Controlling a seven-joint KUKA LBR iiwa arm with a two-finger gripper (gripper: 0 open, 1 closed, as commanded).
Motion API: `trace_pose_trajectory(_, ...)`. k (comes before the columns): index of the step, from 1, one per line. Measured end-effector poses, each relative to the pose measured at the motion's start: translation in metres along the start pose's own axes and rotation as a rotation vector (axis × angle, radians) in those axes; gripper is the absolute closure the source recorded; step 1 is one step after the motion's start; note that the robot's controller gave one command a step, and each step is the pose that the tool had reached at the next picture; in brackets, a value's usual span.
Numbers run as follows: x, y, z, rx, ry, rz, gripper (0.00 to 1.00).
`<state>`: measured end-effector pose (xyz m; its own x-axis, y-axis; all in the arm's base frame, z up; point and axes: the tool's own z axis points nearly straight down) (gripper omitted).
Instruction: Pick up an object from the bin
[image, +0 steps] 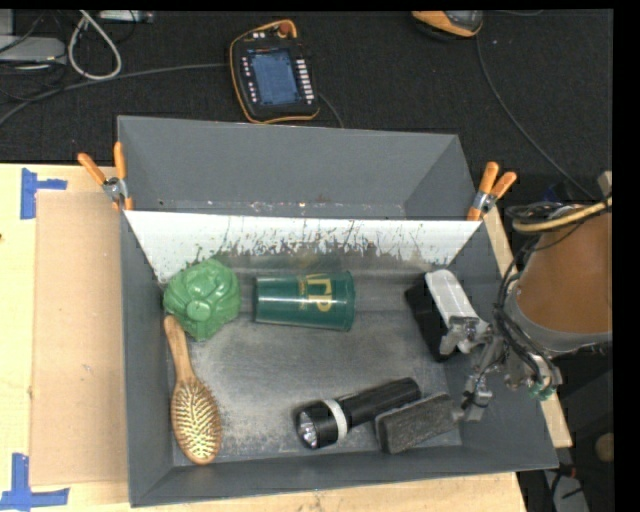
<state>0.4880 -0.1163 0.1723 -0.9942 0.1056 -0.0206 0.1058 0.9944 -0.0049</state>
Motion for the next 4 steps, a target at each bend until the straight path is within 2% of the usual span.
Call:
trace_pose_trajectory(1,0.002,-0.006,0.029,-0.004,0.010,-0.082,0.00)
trace_pose_trajectory(2,0.010,0.075,0.105,-0.009,0.019,-0.026,0.00)
trace_pose_trajectory(3,0.012,0.063,0.102,-0.010,0.014,-0.053,0.00)
trace_pose_trajectory(4,-0.011,0.031,0.088,-0.011,0.017,-0.070,1.00)
